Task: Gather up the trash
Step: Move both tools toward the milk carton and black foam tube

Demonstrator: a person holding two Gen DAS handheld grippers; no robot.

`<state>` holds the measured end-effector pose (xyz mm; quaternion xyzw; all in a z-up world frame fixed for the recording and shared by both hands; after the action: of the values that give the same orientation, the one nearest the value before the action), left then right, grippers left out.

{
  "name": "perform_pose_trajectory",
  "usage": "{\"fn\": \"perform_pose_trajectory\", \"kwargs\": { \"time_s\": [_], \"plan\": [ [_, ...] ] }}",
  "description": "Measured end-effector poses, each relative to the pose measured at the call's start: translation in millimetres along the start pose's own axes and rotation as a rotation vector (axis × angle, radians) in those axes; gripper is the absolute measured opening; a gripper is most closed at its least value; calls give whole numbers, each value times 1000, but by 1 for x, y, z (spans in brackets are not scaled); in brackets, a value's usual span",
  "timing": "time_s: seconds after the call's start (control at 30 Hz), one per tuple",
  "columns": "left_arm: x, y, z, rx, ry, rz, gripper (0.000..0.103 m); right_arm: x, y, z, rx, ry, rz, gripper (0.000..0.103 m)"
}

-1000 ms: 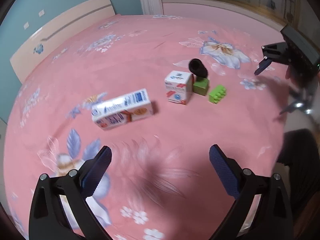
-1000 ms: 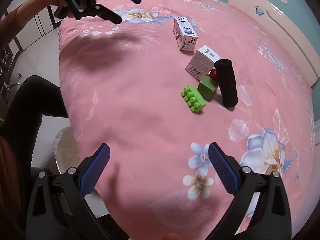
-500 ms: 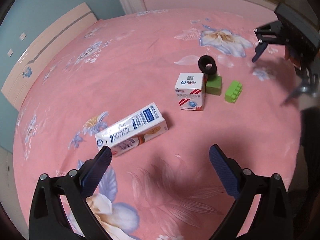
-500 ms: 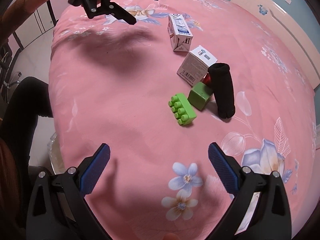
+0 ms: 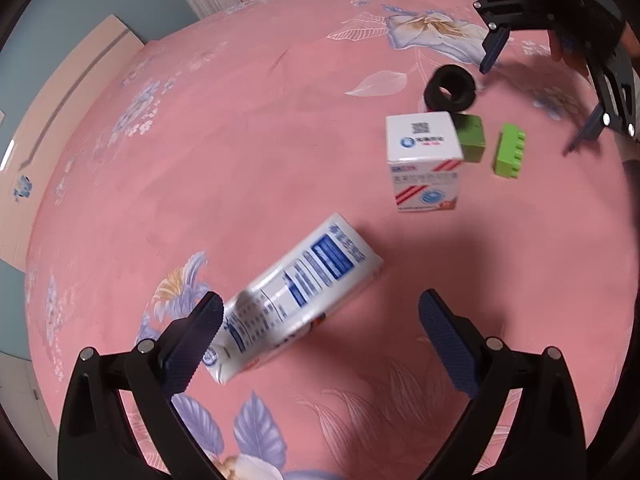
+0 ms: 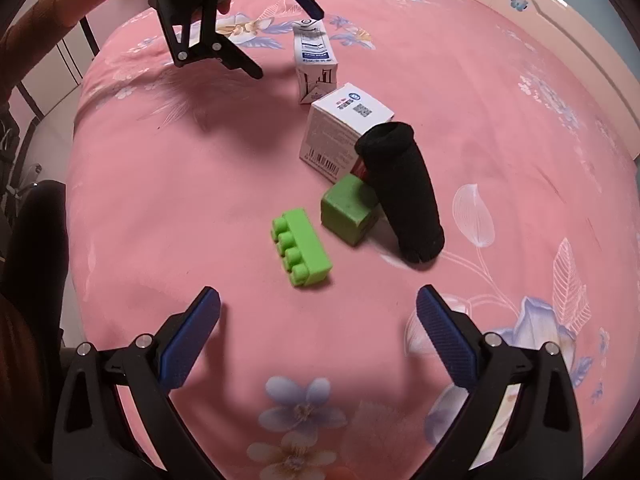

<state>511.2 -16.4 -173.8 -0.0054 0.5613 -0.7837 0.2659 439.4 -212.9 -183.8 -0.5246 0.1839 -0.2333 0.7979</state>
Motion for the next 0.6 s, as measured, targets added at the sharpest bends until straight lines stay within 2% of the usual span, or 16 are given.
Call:
{"fn": "perform_pose_trajectory", "kwargs": {
  "time_s": [0.3, 0.6],
  "plan": [
    [-6, 17, 0, -50, 20, -50, 99, 22, 10, 21, -19, 6, 24, 96],
    [-8, 28, 0, -73, -9, -79, 99, 48, 6, 49, 57, 83, 56, 96]
  ]
}}
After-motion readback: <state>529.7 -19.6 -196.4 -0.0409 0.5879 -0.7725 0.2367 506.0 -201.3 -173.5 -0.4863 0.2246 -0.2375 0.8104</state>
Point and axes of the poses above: each gripper's, at about its wrist camera, not at the fingertips, and y roughly the way its jaws point, x to its right, z to its top, the point moved 5 cm from there along y, roughly the way its jaws point, and after that the axes turned 4 degrees about z, right-handed, at the moved point
